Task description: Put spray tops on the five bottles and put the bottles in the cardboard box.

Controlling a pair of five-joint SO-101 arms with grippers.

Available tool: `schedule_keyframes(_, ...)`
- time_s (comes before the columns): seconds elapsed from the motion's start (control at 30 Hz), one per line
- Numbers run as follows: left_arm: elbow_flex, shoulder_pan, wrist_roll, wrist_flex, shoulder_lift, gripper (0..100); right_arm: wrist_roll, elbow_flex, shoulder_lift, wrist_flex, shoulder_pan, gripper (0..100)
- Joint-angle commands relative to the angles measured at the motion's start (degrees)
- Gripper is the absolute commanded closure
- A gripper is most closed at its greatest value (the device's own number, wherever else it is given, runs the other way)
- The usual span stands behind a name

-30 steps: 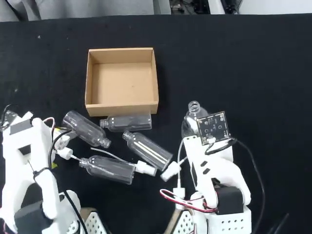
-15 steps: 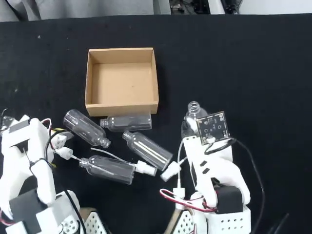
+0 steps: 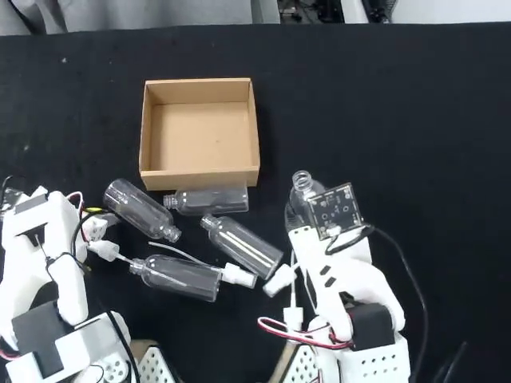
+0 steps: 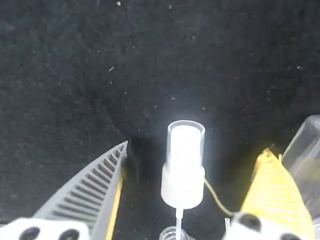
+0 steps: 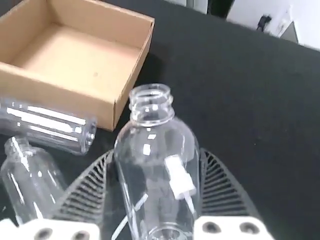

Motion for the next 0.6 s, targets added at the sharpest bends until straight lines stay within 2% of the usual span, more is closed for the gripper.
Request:
schedule_keyframes(0.0,-2.8,-0.4,0.6,-0.8,-0.3,63,0.0,-0.4,-1.3,-1.5,-0.9,90.7)
schedule_keyframes(0.07,-2.9,-0.4,0.6,-0.8,-0.3,66,0.0,-0.4,-1.4,-1.4,-0.9,90.7)
schedule_keyframes(0.27,-2.2,-0.4,0.2,-4.7,-0.3,85,0.0,-0.5,-1.5,-1.2,-0.9,90.7)
schedule_keyframes(0.57,-1.7,-0.2,0.2,-4.7,-0.4,87,0.1,-0.6,-1.5,-1.1,-0.9,90.7)
